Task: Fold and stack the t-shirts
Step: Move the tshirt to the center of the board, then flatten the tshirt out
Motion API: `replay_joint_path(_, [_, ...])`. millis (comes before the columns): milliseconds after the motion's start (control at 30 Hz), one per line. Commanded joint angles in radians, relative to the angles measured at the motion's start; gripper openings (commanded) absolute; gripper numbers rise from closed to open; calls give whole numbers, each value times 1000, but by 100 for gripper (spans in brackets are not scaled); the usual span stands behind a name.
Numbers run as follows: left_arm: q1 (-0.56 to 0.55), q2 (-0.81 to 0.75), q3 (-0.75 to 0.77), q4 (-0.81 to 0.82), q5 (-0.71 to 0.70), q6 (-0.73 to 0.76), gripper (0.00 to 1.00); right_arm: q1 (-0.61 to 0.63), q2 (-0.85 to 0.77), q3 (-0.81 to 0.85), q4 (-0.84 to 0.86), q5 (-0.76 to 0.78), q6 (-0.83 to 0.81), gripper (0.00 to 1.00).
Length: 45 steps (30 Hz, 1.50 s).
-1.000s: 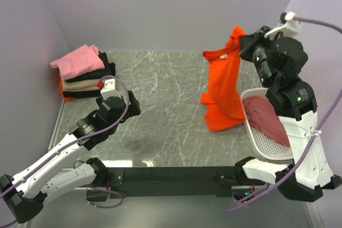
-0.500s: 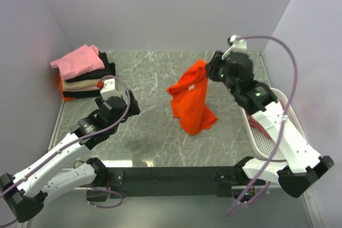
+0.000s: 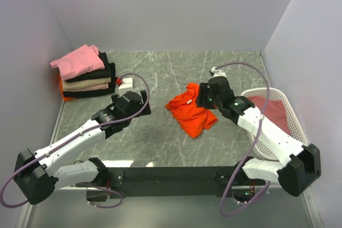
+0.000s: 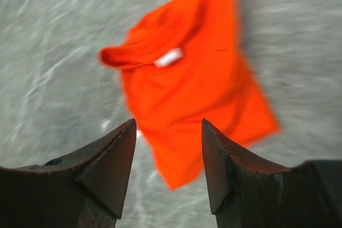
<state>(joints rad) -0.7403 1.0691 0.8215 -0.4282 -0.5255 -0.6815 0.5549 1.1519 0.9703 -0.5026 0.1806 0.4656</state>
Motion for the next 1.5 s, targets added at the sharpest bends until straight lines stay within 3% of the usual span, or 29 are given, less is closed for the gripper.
replay_joint_path(0, [4, 22, 16, 49, 28, -6, 99, 51, 83, 13, 196, -208, 24, 59])
replay_joint_path(233, [22, 0, -8, 16, 28, -12, 99, 142, 440, 230, 196, -211, -15, 59])
replay_joint_path(533, [59, -87, -33, -40, 21, -12, 99, 169, 693, 367, 157, -191, -28, 56])
replay_joint_path(700, [70, -118, -47, -47, 27, -10, 99, 169, 747, 381, 210, -234, -51, 55])
replay_joint_path(867, [75, -132, -44, -63, 19, -19, 99, 180, 787, 452, 214, -237, -94, 47])
replay_joint_path(1300, [76, -155, -59, -46, 41, -16, 99, 186, 749, 515, 49, -99, -111, 47])
replay_joint_path(1467, [75, -152, -65, -38, 41, -18, 99, 186, 750, 473, 74, -109, -96, 47])
